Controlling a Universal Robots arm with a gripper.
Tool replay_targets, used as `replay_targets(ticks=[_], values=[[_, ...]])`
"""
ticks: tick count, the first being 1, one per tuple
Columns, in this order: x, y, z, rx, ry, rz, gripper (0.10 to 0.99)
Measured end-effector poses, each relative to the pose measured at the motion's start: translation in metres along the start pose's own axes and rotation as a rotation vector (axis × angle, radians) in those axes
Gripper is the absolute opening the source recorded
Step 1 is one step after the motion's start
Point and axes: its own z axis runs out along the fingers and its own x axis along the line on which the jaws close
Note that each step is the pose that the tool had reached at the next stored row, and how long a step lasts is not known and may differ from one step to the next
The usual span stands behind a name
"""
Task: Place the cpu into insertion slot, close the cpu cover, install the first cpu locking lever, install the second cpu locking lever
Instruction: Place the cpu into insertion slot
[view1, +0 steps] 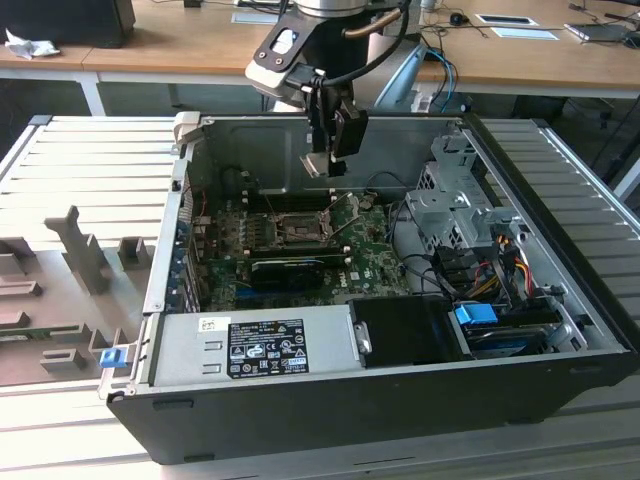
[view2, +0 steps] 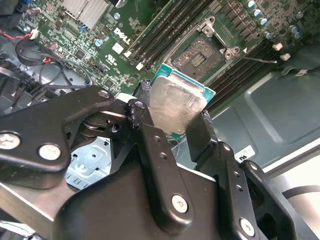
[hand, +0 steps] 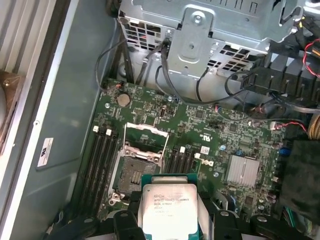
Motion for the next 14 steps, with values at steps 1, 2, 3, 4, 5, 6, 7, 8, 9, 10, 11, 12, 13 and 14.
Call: replay_targets(ticks=[1,2,3,4,5,6,7,8,9,10,11,12,13,14], values=[[0.0,0.0,0.0003,0.0,-0.0014,0.01,0.529],[0.0,0.0,0.0005,0.0,-0.0021,0.016,0.529],[0.0,0.0,0.0006,0.001,-0.0028,0.021,0.529],[0.0,-0.0001,0.0008,0.001,-0.0038,0.03,0.529],[0.0,-0.0001,0.0011,0.001,-0.0048,0.039,0.529],[0.0,-0.0001,0.0015,0.001,-0.0066,0.051,0.529],[0.0,-0.0001,0.0016,0.001,-0.0074,0.058,0.529],[0.0,-0.0001,0.0018,0.002,-0.0079,0.063,0.529],[0.0,-0.0001,0.0019,0.002,-0.0085,0.068,0.529],[0.0,-0.0002,0.0021,0.002,-0.0091,0.074,0.529],[0.0,-0.0002,0.0023,0.002,-0.0098,0.084,0.529],[0.0,-0.0002,0.0025,0.002,-0.0106,0.093,0.529],[0.0,-0.0002,0.0027,0.002,-0.0111,0.1,0.529],[0.0,-0.0002,0.0029,0.002,-0.0117,0.109,0.529]])
